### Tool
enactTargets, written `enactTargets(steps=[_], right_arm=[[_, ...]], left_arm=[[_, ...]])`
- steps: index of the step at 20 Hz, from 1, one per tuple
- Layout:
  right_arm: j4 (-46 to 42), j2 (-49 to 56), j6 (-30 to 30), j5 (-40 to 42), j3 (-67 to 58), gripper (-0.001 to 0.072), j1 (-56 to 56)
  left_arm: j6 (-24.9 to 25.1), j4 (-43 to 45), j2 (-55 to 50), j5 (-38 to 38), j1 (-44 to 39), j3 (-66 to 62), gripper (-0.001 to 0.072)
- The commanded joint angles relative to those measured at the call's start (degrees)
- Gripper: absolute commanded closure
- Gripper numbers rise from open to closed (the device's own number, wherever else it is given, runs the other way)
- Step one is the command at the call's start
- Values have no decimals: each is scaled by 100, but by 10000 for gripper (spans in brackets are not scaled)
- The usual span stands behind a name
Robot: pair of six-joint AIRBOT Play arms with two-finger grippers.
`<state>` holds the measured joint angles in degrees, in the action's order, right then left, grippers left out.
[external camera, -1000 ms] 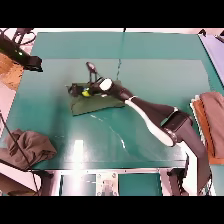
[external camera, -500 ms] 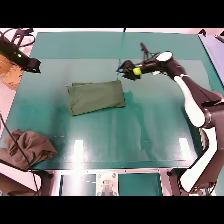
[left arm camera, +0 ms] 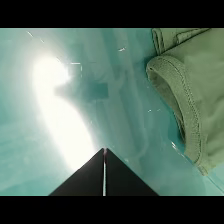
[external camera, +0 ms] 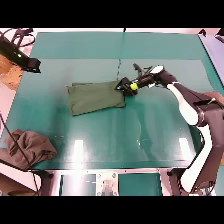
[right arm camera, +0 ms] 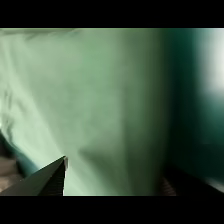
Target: Fold the shirts.
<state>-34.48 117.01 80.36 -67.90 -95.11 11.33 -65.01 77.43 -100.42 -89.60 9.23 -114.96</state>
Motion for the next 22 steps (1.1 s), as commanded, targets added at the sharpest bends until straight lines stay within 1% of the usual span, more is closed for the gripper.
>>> enactTargets(steps=[1,2,3,6,8,10,13,17,22], right_arm=[[195,114,0,151,-33,240,568],[219,114,4,142,-155,610,658],[221,111,48,129,-315,689,708],[212,55,240,-260,-1128,691,614],[201,-118,470,-575,-1759,691,334],[166,-435,678,-872,-2240,692,-120],[-42,-1198,973,-994,-2284,692,-1110],[-693,-2074,1543,-1342,-2284,692,-2684],[-2129,-2859,2310,-2013,-2271,692,-4916]], left_arm=[[-13,-7,4,0,4,2,684],[-13,-7,4,0,4,2,685],[-13,-7,4,-2,4,2,684],[-74,-7,4,-44,4,2,684],[-74,-7,4,-55,4,2,685],[-76,-7,4,-72,4,2,685],[-92,-7,4,-144,4,2,685],[-116,-13,4,-166,4,2,685],[-116,-166,4,-170,4,4,684]])
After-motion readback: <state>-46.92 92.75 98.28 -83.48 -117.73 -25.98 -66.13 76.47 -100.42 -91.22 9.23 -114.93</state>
